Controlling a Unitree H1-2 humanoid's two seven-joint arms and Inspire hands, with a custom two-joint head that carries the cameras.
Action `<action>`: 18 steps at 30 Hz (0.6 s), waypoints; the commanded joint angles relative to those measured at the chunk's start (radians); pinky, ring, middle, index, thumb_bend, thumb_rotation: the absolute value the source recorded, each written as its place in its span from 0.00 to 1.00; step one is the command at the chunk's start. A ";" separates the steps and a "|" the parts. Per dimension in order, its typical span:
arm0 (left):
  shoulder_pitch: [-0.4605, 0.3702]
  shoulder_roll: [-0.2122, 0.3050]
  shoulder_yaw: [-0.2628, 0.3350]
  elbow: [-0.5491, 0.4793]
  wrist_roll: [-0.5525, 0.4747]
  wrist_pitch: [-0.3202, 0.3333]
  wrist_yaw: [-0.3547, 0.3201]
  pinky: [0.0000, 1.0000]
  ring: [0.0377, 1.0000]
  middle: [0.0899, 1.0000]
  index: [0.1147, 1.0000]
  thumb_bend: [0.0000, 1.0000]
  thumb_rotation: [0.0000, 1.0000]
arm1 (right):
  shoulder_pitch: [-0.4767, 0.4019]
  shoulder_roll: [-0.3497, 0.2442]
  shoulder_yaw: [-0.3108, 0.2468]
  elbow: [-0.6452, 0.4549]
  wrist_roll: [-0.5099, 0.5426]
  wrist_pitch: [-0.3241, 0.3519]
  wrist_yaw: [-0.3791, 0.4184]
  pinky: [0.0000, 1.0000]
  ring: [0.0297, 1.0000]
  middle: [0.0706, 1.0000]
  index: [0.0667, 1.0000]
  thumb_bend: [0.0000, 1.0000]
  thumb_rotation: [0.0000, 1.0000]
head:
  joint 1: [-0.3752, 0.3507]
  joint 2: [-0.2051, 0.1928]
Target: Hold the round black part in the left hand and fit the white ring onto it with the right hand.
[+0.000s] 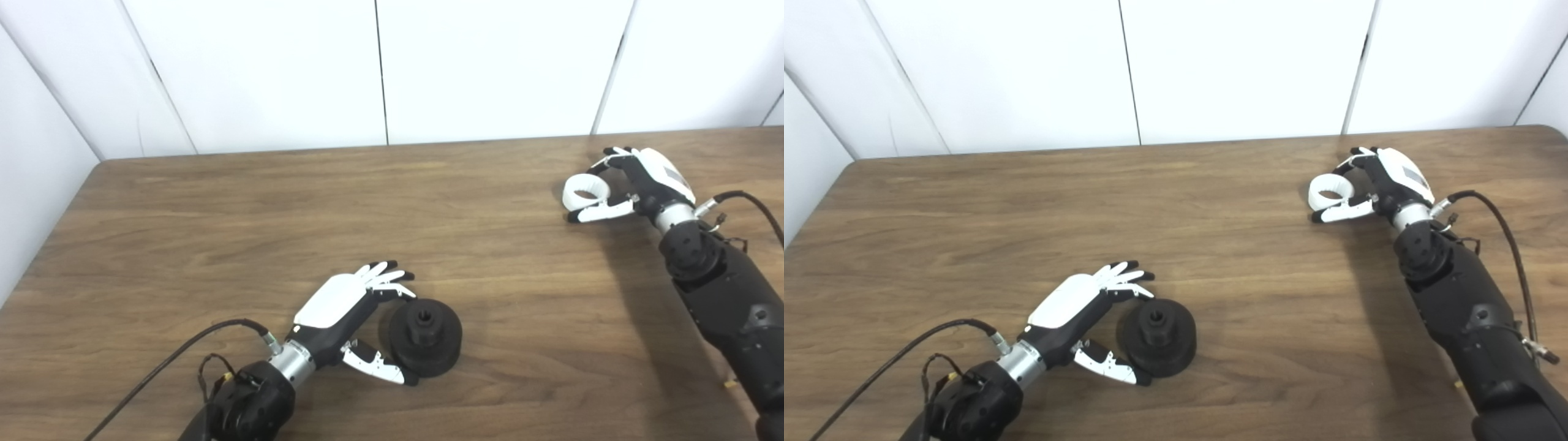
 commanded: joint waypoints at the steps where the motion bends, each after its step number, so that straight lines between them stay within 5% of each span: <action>1: 0.000 0.005 -0.009 0.011 0.019 -0.001 -0.022 1.00 1.00 0.91 0.61 0.88 0.34 | -0.053 -0.021 0.009 -0.007 -0.029 -0.031 -0.032 1.00 1.00 0.91 0.59 0.85 0.26 | 0.001 0.000; 18: 0.004 0.002 -0.011 0.003 0.024 0.011 -0.027 1.00 0.99 0.91 0.62 0.88 0.33 | -0.047 -0.022 0.001 -0.002 -0.025 -0.059 -0.051 0.99 0.98 0.88 0.55 0.85 0.21 | 0.002 0.004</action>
